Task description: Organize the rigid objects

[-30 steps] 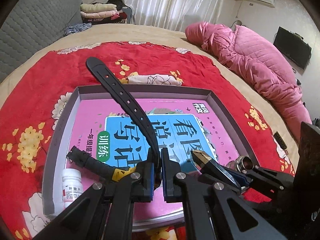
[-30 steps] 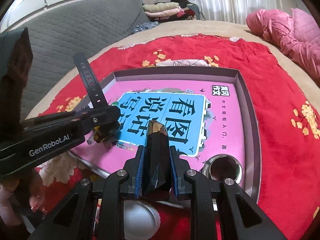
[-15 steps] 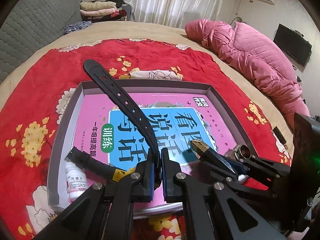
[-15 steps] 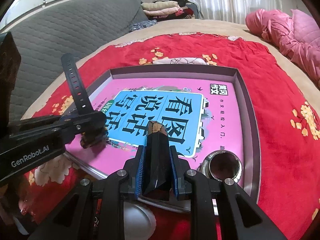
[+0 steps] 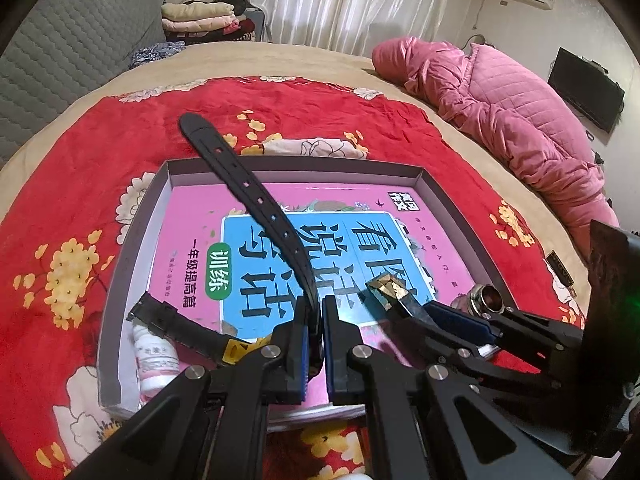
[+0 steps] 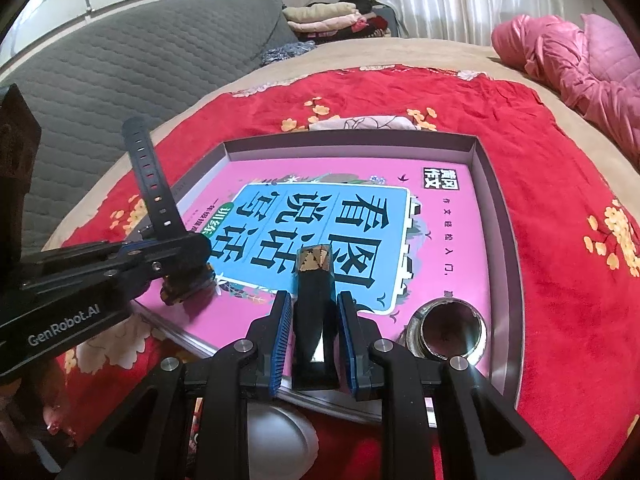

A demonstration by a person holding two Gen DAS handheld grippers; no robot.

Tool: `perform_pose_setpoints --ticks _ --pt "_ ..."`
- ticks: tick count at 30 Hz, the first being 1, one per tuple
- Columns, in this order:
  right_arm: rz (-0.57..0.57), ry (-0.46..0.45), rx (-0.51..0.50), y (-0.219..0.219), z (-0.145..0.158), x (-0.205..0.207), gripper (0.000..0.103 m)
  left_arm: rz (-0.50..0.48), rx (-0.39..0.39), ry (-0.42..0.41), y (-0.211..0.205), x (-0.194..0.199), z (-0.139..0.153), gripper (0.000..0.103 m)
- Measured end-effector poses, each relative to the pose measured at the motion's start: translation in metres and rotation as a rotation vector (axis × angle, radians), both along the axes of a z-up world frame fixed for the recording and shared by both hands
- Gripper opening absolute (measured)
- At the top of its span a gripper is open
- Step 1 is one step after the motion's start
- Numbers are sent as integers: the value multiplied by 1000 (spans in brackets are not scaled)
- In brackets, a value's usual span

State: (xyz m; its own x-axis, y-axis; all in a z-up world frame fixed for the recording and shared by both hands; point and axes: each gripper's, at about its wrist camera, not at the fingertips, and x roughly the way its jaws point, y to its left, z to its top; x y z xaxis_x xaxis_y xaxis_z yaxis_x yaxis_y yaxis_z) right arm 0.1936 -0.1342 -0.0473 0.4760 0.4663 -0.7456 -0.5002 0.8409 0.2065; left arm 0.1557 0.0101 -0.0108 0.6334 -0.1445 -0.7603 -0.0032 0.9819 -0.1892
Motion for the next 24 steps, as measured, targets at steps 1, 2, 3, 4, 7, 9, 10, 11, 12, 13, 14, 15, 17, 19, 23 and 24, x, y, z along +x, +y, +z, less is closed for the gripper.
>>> perform_pose_setpoints --ticks 1,2,3,4,7,9,10,11,12,13,14,15,17,19,23,24 --pt "1 4 7 0 1 0 26 1 1 0 0 2 0 6" --pt "0 5 14 -1 1 0 27 1 1 0 0 3 0 6" --pt "1 4 24 -1 3 0 27 2 0 0 0 4 -1 6" --pt "6 -2 36 -1 6 -1 28 2 -3 1 0 5 -1 6" --pt "14 -22 47 0 11 -4 29 -3 -5 10 0 10 -4 7" --pt "19 -31 46 1 12 -5 30 -9 1 19 -2 13 -6 8" --pt "20 -35 45 1 13 -5 30 -10 2 18 -2 13 -6 8" --pt "19 -40 43 1 14 -6 31 -8 1 16 -2 14 -6 8" --pt "18 -43 39 1 14 -6 34 -7 -3 18 -1 14 -7 8" --pt "17 -44 37 2 14 -6 36 -6 -6 19 -2 15 -7 9" --pt "15 -43 38 1 14 -6 39 -4 -7 18 -2 16 -7 9" --pt "14 -42 41 1 14 -6 40 -3 -9 20 -1 17 -8 9" --pt "12 -45 42 0 15 -6 40 -2 -12 28 -1 21 -8 9" --pt "11 -48 42 0 16 -6 40 1 -11 36 -1 24 -8 9" --pt "8 -43 37 0 14 -5 40 10 -4 61 -1 27 -11 9" --pt "8 -42 37 -1 14 -5 40 9 -4 64 -1 27 -12 8"
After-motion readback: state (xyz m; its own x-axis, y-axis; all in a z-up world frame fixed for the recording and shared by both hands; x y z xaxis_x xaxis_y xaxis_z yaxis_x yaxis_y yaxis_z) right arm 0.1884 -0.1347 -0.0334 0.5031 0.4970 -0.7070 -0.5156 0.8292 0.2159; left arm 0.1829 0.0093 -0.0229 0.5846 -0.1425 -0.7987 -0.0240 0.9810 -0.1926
